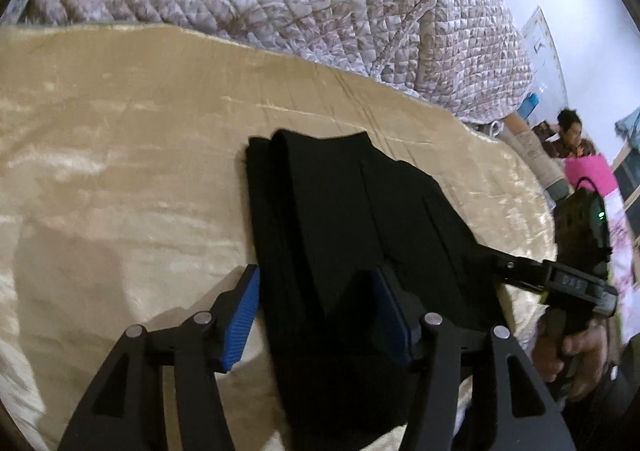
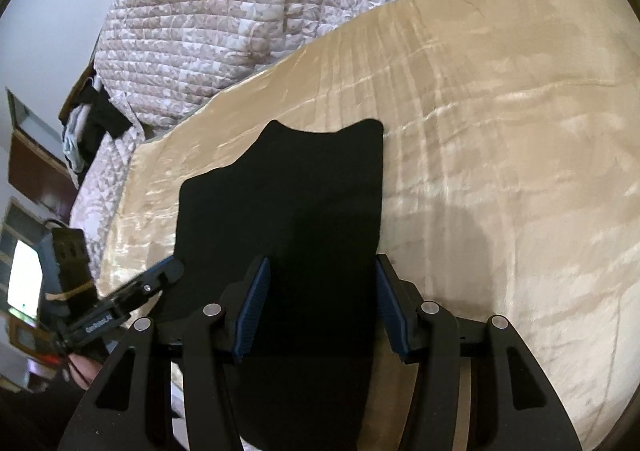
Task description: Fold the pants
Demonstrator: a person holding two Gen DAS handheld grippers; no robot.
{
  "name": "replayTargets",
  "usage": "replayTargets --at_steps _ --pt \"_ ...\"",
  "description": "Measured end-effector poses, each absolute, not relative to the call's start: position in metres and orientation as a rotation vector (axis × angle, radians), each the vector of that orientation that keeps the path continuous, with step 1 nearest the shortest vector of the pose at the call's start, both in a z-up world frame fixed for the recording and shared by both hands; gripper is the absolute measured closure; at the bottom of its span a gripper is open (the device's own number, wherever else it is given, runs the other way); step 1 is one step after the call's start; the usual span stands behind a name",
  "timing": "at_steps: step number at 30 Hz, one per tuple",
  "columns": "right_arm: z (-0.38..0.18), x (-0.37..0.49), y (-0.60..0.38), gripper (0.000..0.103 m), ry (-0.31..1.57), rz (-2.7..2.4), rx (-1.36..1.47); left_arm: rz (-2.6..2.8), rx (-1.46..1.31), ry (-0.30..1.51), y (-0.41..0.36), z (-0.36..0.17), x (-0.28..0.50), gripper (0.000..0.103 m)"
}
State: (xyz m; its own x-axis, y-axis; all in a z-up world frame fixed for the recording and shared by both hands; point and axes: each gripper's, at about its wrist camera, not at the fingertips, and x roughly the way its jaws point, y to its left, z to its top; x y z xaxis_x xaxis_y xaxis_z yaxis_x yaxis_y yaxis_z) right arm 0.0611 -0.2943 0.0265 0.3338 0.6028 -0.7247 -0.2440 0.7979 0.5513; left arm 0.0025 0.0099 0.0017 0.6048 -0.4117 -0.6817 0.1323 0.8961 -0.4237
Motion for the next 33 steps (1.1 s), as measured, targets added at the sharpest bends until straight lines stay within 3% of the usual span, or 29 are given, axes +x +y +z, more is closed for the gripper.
replayTargets --at_steps 11,13,16,18,22,26,27,29,33 --pt "0.018 0.081 -0.286 0.051 1.089 0.582 0.401 -0.342 -0.396 0.849 0.012 -0.004 0.019 0.041" --pt "0.019 0.078 -0.285 0.057 1.092 0.581 0.402 -0.339 -0.387 0.853 0.010 -0.003 0.015 0.043" --pt "0.018 0.072 -0.289 0.070 1.096 0.573 0.416 -0.319 -0.360 0.861 0.006 0.000 0.006 0.049" --pt "0.019 0.068 -0.292 0.074 1.097 0.573 0.436 -0.310 -0.344 0.866 0.004 0.002 0.004 0.052" --pt "0.019 0.069 -0.288 0.074 1.096 0.571 0.410 -0.294 -0.296 0.868 -0.001 0.003 0.008 0.053" --pt "0.015 0.078 -0.286 0.077 1.102 0.559 0.424 -0.287 -0.262 0.863 -0.006 0.009 0.011 0.064" --pt "0.017 0.078 -0.284 0.085 1.096 0.556 0.412 -0.287 -0.245 0.855 -0.008 0.013 0.010 0.069" --pt "0.028 0.074 -0.280 0.086 1.069 0.556 0.377 -0.289 -0.226 0.838 -0.011 0.020 0.008 0.074" --pt "0.042 0.068 -0.279 0.087 1.023 0.581 0.379 -0.303 -0.208 0.821 -0.014 0.031 0.005 0.077"
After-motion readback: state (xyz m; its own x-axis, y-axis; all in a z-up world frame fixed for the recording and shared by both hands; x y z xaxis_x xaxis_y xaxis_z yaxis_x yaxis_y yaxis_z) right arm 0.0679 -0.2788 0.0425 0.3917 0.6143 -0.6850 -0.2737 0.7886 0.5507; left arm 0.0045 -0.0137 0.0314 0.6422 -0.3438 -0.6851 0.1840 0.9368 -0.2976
